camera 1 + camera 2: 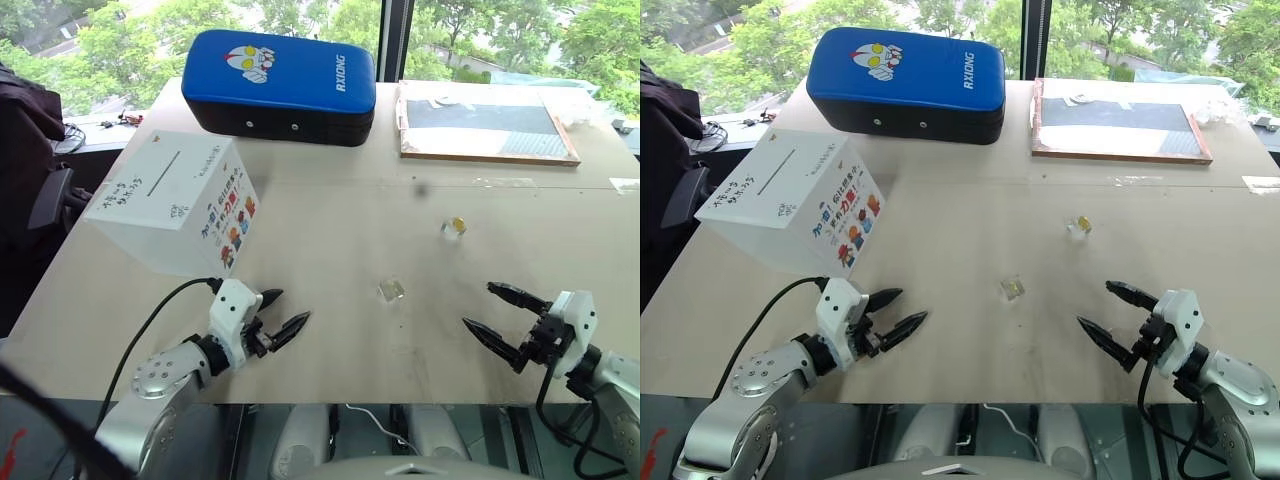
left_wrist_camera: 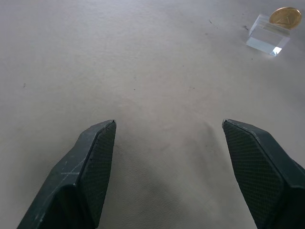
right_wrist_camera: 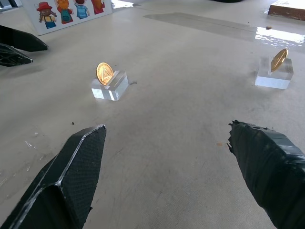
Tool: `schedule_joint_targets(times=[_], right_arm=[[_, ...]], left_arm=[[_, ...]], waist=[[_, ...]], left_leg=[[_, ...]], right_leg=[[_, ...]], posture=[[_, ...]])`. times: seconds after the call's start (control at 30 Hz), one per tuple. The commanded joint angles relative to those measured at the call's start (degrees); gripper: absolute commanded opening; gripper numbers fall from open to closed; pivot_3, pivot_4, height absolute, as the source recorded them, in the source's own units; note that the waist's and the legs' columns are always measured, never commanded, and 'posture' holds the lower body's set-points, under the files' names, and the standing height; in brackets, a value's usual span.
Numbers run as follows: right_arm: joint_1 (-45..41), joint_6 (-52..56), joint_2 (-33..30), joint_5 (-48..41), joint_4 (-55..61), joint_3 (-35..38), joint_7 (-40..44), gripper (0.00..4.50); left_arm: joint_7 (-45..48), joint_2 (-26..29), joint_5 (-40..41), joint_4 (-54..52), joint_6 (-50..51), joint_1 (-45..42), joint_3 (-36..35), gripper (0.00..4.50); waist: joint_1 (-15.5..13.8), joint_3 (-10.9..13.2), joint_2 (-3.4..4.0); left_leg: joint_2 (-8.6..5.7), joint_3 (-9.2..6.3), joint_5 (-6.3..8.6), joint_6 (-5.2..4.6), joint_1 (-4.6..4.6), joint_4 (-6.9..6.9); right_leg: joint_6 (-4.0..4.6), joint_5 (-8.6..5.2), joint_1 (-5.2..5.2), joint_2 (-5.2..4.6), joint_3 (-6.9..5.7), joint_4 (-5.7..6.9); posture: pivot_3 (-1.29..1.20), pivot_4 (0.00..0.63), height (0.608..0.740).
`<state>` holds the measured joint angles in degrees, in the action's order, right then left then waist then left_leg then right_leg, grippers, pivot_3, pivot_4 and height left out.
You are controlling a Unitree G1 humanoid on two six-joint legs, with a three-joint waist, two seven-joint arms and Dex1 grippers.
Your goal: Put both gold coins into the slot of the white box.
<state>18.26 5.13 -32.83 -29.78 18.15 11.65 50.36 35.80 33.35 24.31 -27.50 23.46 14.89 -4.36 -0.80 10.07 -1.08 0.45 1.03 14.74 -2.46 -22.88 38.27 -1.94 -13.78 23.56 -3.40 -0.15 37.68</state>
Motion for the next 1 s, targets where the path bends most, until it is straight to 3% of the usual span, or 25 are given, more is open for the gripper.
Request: schedule_joint_targets(times=[0.03,0.5,0.67,0.83,1.0], right_arm=[[-0.31,-1.2,0.53,0.44,0.26,0.56,-0.18,4.44],[-1.98,0.11,2.68,3.63,0.81,-2.55,-3.81,4.44],[-5.06,2.62,5.13,4.97,0.94,-2.51,-9.93,4.44],[-17.41,10.2,8.2,7.8,-2.17,-4.63,-19.02,4.44],[-28.87,11.62,12.41,11.55,-13.27,-6.28,-24.46,4.44]], left_arm=[[0.58,-0.52,-0.15,-0.05,-1.7,0.12,-0.53,3.65],[2.4,-1.78,-0.49,3.16,-5.12,-1.42,-1.13,3.65],[3.17,-2.0,0.36,2.92,-5.81,-2.7,-1.31,3.65],[2.87,-2.26,5.6,-0.81,-1.41,-10.28,-1.93,3.65],[1.86,-0.51,8.51,-4.33,5.0,-17.52,-0.54,3.65]], waist=[[0.0,0.0,0.0],[0.01,0.0,0.0],[0.08,0.0,0.0],[0.08,0.0,-0.01],[0.07,-0.01,-0.03]], left_leg=[[0.0,0.0,0.0,0.0,0.0,0.0],[0.0,0.01,0.0,0.0,0.0,0.0],[0.0,0.01,0.0,0.0,0.01,0.01],[0.0,0.05,-0.01,0.0,0.02,0.09],[-0.04,0.03,-0.01,0.01,0.0,0.08]], right_leg=[[0.0,0.0,0.0,0.0,0.0,0.0],[0.0,0.0,0.0,0.01,-0.01,0.01],[0.0,0.0,0.0,0.01,-0.01,0.03],[0.01,0.03,0.04,0.03,-0.01,0.15],[-0.04,0.08,0.03,0.33,-0.03,0.17]], posture=[[0.0,0.15,0.74],[0.0,0.15,0.74],[0.0,0.15,0.74],[0.0,0.15,0.74],[0.0,0.15,0.74]])
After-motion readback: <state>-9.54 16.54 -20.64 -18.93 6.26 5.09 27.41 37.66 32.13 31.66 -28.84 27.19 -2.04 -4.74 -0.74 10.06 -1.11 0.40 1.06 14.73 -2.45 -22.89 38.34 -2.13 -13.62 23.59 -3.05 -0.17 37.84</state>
